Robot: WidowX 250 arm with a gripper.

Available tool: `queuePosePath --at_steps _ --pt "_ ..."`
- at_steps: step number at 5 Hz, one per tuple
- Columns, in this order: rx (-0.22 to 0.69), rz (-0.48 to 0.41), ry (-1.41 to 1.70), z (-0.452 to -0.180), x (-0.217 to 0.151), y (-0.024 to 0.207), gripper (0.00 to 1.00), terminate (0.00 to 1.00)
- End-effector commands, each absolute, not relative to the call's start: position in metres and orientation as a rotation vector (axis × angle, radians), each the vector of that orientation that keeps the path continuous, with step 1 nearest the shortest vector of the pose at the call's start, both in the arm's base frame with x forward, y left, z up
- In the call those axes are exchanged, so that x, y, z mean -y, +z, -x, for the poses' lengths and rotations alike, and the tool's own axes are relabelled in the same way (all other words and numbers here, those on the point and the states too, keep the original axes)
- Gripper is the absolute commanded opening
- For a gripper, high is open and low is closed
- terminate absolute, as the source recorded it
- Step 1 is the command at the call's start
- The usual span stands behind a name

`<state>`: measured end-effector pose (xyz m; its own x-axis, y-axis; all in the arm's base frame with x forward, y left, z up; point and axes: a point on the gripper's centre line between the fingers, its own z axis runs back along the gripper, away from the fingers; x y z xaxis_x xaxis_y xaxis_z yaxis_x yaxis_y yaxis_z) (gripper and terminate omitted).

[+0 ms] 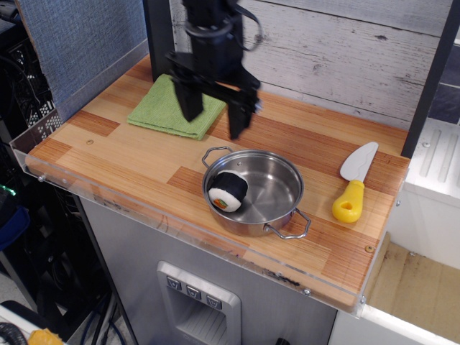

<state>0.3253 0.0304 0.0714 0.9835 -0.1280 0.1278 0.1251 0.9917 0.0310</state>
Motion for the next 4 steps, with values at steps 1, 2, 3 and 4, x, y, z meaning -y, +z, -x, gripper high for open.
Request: queuePosePath --at_steps 1,2,3,4 --pt "0.151 -0.015 -0.193 -0.312 -0.015 0.070 1.00 0.00" --pt "0.116 -0.017 -0.222 -0.302 -0.007 0.059 1.00 0.00" --pt "0.109 -0.032 -0.268 -0.294 0.004 0.057 1.00 0.00" --pt "0.094 -0.040 -0.298 -0.290 0.010 0.052 1.00 0.00"
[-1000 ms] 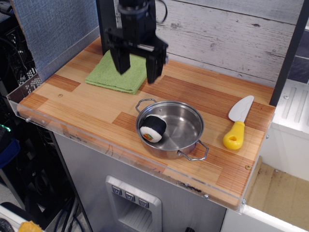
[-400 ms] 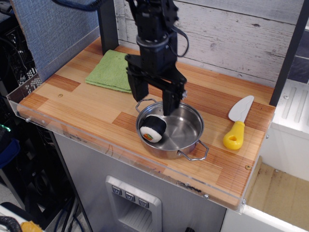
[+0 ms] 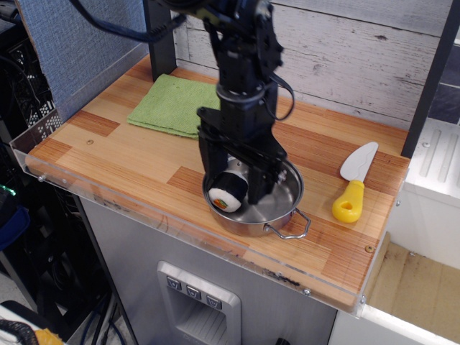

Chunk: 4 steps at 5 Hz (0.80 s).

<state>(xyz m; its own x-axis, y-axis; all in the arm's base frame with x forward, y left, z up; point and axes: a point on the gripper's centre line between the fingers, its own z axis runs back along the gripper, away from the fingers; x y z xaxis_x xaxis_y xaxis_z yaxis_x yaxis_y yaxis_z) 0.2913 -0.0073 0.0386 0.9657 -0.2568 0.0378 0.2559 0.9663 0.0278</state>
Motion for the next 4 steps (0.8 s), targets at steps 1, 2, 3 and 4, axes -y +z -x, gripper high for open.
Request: queuePosePath --at_steps 1,2,3,4 --pt "0.072 -0.039 -0.309 -0.287 0.011 0.044 1.00 0.00" --pt "0.050 -0.049 -0.316 -0.287 0.012 0.036 1.00 0.00" --pt "0.024 -0.073 -0.310 -0.289 0.010 0.026 1.00 0.00" --pt "0.005 -0.079 -0.310 -0.290 0.008 0.020 1.00 0.00"
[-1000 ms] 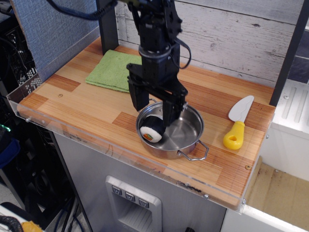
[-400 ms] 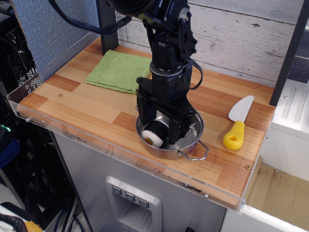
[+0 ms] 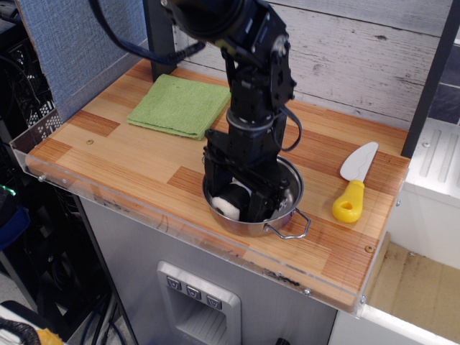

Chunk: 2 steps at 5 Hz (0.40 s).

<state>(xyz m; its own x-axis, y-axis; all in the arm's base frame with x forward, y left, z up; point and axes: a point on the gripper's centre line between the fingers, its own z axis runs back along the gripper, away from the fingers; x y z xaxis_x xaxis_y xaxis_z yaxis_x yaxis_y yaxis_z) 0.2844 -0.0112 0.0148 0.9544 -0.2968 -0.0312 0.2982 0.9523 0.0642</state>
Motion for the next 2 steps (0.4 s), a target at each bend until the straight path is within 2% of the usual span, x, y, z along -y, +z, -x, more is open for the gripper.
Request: queuePosePath --at_steps 1,2 --pt "0.021 -0.093 -0.319 -0.291 0.009 0.024 0.00 0.00" --pt "0.079 -0.086 -0.326 -0.294 0.007 0.047 0.00 0.00"
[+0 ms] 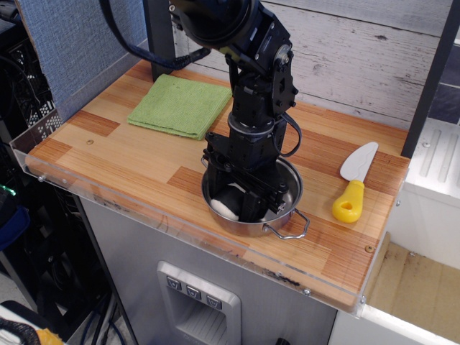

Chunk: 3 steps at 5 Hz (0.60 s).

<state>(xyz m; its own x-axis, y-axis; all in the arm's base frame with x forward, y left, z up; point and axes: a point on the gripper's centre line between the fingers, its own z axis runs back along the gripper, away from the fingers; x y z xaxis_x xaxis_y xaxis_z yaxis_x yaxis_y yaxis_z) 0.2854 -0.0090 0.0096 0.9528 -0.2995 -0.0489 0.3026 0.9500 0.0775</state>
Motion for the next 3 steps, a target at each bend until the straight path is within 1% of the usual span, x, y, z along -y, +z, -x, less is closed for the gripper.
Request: queuePosePath --at_steps 1,2,3 --pt "0.154 -0.020 -0.306 -0.305 0.002 0.078 0.00 0.00" --pt "0.195 0.003 -0.218 -0.337 -0.010 0.109 0.00 0.00" --pt "0.179 0.008 -0.182 -0.382 -0.015 0.099 0.00 0.00"
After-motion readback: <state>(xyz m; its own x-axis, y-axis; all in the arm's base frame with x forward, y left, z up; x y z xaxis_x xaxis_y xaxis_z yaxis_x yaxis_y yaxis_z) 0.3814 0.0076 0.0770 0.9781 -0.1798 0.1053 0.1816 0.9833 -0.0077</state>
